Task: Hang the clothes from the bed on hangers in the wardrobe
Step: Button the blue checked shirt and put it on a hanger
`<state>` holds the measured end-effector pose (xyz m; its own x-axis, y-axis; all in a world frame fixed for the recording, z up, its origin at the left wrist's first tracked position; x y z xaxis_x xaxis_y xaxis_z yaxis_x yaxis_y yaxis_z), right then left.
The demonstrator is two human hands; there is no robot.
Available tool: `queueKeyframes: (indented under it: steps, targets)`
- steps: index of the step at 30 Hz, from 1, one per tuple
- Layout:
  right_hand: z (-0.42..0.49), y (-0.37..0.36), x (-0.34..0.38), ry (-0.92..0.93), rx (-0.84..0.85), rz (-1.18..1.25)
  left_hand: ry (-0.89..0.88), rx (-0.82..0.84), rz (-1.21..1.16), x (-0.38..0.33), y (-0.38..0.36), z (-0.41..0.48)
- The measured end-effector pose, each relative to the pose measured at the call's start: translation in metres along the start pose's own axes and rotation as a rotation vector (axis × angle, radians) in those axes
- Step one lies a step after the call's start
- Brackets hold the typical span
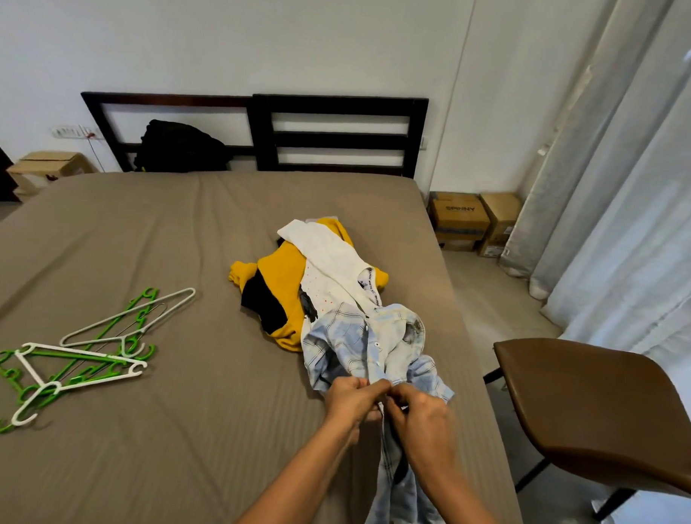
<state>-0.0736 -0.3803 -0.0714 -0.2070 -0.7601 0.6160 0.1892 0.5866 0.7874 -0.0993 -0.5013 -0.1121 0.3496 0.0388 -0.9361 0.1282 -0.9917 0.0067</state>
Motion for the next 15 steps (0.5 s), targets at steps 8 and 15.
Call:
queueKeyframes:
  steps: [8, 15]
  targets:
    - [-0.001, 0.001, -0.007, -0.195, 0.030, 0.154, -0.050, -0.034, 0.078, 0.009, -0.001, 0.000]
    - [-0.003, 0.004, -0.016, -0.298, 0.057, 0.492, -0.033, -0.130, 0.075, 0.010, -0.001, -0.008]
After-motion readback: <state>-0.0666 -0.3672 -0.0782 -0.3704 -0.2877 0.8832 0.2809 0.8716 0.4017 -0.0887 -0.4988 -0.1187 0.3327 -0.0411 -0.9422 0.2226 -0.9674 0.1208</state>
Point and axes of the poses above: each hand's wrist, its own z-axis towards the middle knuckle, its own y-axis out of the back of the hand, x = y × z, the point moved 6 cm from there along z, towards the middle knuckle, and after that the axes turned 14 degrees about -y, right-handed, at the moved point
